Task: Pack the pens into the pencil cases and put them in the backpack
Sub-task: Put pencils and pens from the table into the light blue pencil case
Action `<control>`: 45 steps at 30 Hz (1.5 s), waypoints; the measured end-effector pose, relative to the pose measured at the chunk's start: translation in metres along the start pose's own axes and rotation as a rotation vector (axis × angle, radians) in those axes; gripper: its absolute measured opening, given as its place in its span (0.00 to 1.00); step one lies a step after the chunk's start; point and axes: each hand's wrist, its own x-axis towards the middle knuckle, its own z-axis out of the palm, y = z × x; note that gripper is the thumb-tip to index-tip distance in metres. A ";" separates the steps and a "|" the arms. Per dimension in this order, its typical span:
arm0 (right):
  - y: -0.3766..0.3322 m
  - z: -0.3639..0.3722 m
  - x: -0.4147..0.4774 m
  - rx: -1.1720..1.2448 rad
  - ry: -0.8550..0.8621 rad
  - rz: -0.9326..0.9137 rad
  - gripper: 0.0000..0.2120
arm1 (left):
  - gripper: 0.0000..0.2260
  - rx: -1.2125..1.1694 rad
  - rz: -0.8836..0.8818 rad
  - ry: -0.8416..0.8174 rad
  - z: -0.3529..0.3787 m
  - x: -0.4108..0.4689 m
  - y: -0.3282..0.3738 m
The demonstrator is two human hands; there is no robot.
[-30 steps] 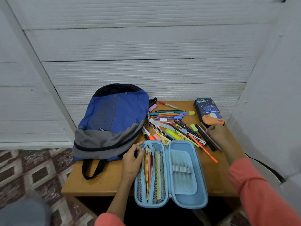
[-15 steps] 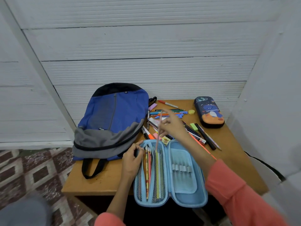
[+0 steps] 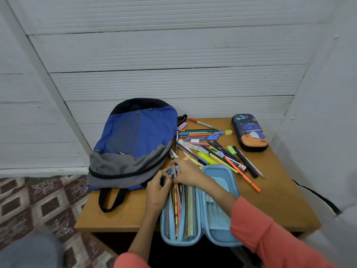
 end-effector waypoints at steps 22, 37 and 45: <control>-0.013 0.007 -0.020 -0.545 -0.123 -0.019 0.29 | 0.09 -0.002 0.017 -0.002 0.000 0.001 -0.003; 0.097 -0.074 -0.014 -0.256 0.546 0.275 0.13 | 0.09 -0.030 -0.022 -0.032 -0.001 -0.001 -0.001; 0.169 -0.087 -0.022 -0.278 0.543 0.466 0.10 | 0.09 -0.031 -0.034 -0.037 -0.001 -0.003 0.004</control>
